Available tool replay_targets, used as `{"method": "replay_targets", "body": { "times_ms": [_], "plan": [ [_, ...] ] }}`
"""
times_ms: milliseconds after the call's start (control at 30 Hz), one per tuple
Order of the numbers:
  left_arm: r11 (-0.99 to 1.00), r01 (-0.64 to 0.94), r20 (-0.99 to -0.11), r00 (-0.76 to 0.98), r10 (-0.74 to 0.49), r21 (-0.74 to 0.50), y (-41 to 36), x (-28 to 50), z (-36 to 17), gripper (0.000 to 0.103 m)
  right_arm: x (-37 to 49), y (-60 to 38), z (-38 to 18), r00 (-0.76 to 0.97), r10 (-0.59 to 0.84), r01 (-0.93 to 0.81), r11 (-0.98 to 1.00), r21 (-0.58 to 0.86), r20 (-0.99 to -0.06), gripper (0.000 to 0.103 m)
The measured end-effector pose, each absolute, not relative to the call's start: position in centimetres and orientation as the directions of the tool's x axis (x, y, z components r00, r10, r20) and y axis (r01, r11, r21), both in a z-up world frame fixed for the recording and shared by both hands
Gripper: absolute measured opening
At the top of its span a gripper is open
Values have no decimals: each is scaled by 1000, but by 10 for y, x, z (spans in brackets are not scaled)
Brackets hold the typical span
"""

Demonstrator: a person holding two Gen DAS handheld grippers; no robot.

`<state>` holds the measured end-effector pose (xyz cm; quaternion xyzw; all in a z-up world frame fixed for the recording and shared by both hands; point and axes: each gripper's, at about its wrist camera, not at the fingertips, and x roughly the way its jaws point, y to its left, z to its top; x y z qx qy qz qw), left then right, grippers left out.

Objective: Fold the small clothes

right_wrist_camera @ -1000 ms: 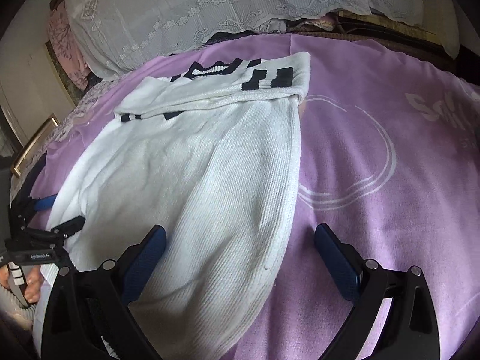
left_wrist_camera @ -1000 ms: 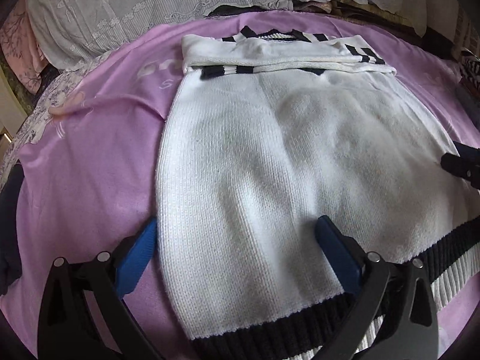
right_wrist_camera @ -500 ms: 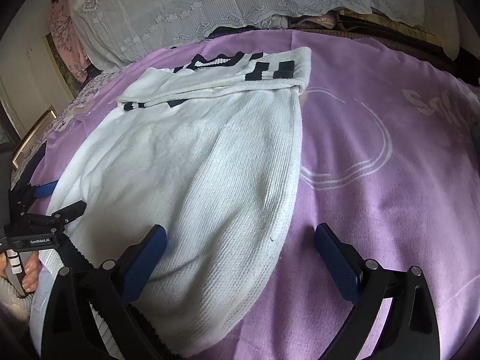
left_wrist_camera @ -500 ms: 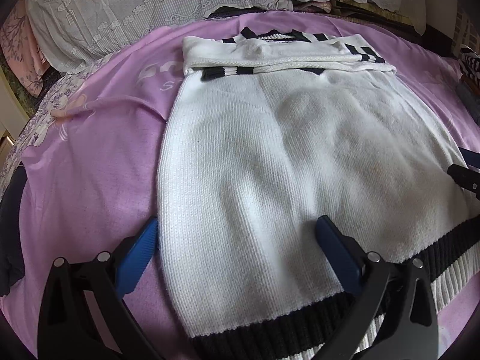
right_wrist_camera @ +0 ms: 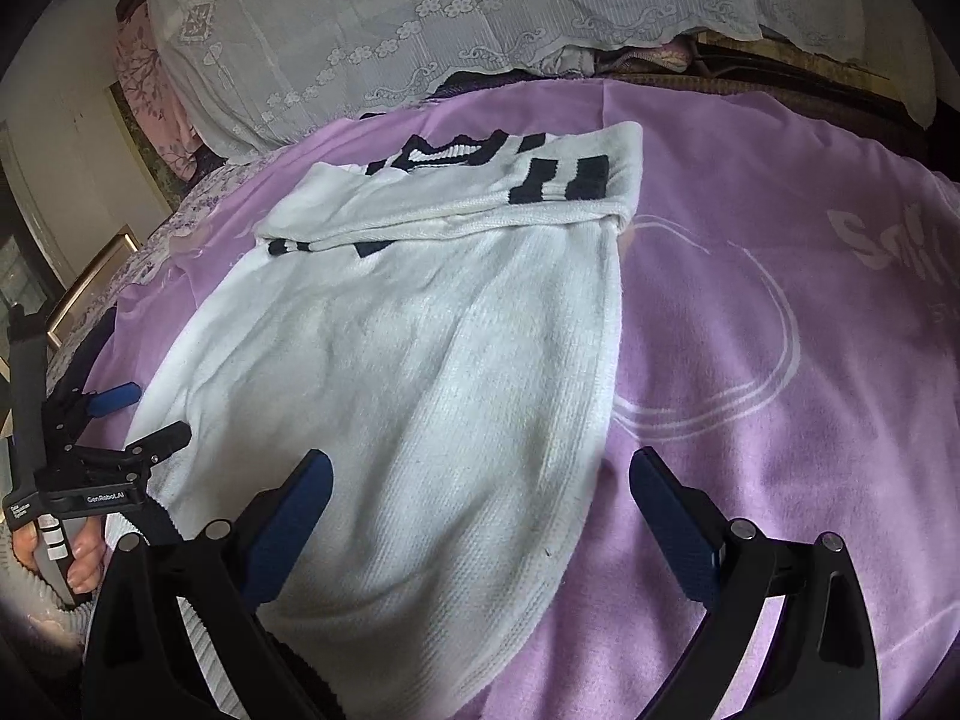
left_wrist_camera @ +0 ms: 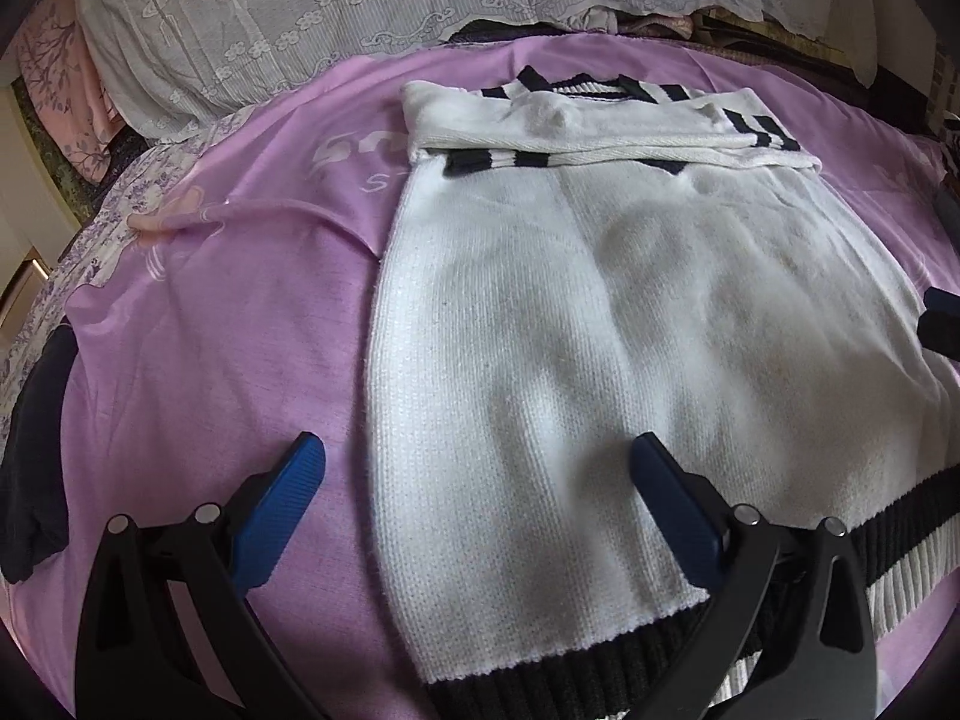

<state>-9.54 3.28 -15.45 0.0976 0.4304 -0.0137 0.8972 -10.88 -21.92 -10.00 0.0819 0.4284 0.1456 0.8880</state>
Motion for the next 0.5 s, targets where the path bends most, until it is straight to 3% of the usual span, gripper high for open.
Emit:
{"method": "replay_targets", "body": {
  "times_ms": [167, 500],
  "plan": [
    [981, 111, -793, 607, 61, 161, 33, -91, -161, 99, -116, -196, -117, 569, 267, -209, 962, 177, -778, 100],
    [976, 118, -786, 614, 75, 185, 29, -97, -163, 99, -127, -216, -117, 562, 344, -188, 939, 289, -752, 100]
  ]
}}
